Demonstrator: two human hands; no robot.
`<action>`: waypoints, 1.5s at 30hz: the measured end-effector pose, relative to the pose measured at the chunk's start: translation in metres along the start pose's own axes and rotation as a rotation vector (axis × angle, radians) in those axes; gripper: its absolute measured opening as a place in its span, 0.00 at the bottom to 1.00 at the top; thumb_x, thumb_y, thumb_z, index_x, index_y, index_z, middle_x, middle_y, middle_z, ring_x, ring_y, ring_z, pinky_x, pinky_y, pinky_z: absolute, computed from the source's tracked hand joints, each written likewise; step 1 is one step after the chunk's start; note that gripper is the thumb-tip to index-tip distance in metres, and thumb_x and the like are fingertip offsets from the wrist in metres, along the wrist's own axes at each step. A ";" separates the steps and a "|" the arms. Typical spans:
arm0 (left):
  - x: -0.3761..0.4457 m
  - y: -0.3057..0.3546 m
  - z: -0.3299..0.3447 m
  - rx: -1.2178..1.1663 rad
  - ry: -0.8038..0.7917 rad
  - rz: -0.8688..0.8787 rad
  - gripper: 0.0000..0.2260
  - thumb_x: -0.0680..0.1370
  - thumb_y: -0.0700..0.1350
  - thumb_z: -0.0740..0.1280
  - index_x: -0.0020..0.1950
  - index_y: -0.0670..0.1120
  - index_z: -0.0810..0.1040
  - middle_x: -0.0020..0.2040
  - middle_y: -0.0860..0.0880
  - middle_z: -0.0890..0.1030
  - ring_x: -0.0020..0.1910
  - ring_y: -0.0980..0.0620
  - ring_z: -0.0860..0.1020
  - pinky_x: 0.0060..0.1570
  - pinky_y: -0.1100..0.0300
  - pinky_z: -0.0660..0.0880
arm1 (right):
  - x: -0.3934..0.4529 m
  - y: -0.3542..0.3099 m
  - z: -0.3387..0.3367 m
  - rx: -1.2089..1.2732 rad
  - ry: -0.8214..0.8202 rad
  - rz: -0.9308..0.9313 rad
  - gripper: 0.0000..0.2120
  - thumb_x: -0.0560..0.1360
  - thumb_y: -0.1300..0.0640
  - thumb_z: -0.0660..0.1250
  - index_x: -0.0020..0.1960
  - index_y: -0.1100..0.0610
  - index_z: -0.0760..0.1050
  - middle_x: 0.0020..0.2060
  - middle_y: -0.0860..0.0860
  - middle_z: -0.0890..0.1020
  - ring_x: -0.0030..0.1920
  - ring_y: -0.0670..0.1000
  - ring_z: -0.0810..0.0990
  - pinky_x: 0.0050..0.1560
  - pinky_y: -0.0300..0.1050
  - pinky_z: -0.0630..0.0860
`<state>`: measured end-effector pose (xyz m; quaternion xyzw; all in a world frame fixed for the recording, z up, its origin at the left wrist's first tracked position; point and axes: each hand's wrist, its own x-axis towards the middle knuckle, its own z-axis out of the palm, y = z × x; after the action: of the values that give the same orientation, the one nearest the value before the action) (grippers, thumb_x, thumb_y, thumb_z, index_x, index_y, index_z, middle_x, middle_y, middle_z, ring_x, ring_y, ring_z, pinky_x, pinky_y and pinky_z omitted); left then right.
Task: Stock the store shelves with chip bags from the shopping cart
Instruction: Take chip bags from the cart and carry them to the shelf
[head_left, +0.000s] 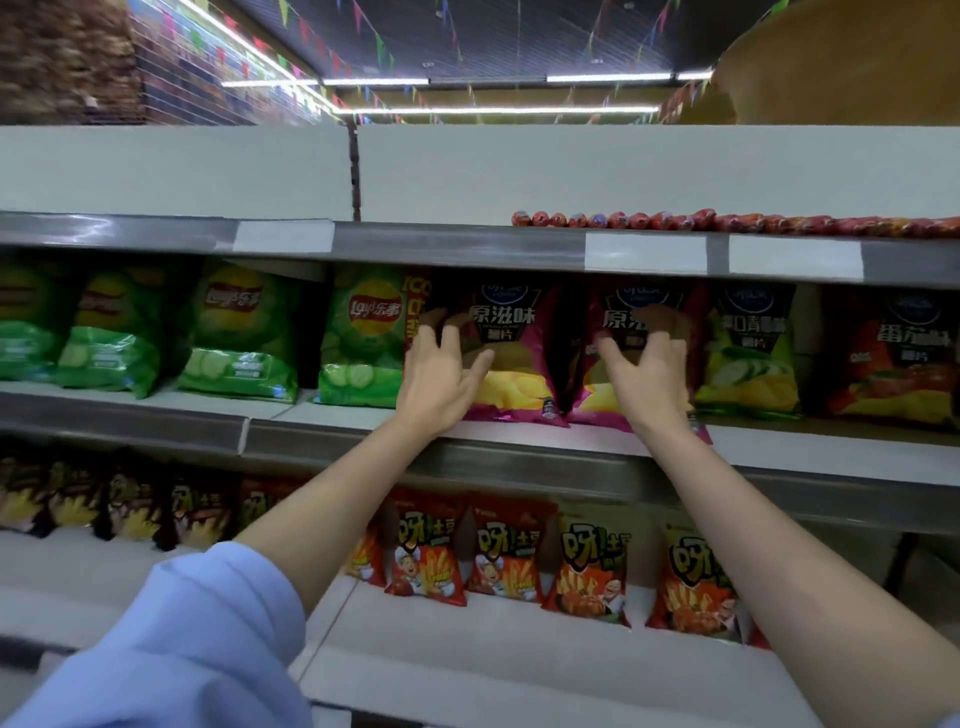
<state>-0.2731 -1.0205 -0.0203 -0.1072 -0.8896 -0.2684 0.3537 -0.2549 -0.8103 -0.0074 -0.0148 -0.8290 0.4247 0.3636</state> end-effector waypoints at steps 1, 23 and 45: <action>-0.007 -0.003 -0.006 -0.005 0.019 -0.029 0.24 0.80 0.53 0.61 0.70 0.39 0.65 0.66 0.37 0.64 0.65 0.38 0.67 0.65 0.47 0.66 | -0.007 -0.009 0.007 0.026 -0.015 -0.031 0.25 0.78 0.47 0.64 0.63 0.66 0.68 0.61 0.61 0.68 0.63 0.60 0.68 0.62 0.49 0.64; -0.193 -0.203 -0.280 0.268 0.394 -0.609 0.19 0.82 0.53 0.58 0.67 0.42 0.68 0.63 0.43 0.67 0.62 0.44 0.70 0.62 0.52 0.67 | -0.216 -0.250 0.230 0.624 -0.714 -0.410 0.17 0.78 0.49 0.64 0.62 0.57 0.69 0.54 0.48 0.66 0.57 0.48 0.70 0.56 0.41 0.66; -0.439 -0.473 -0.601 0.511 0.619 -1.107 0.18 0.82 0.52 0.58 0.66 0.41 0.70 0.60 0.42 0.75 0.58 0.48 0.74 0.54 0.59 0.68 | -0.573 -0.562 0.483 0.740 -1.389 -0.431 0.17 0.78 0.45 0.63 0.61 0.53 0.70 0.59 0.50 0.64 0.65 0.51 0.69 0.67 0.52 0.69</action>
<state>0.2093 -1.7479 -0.1476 0.5319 -0.7068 -0.2096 0.4165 0.0292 -1.6948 -0.1252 0.5328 -0.6559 0.5041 -0.1782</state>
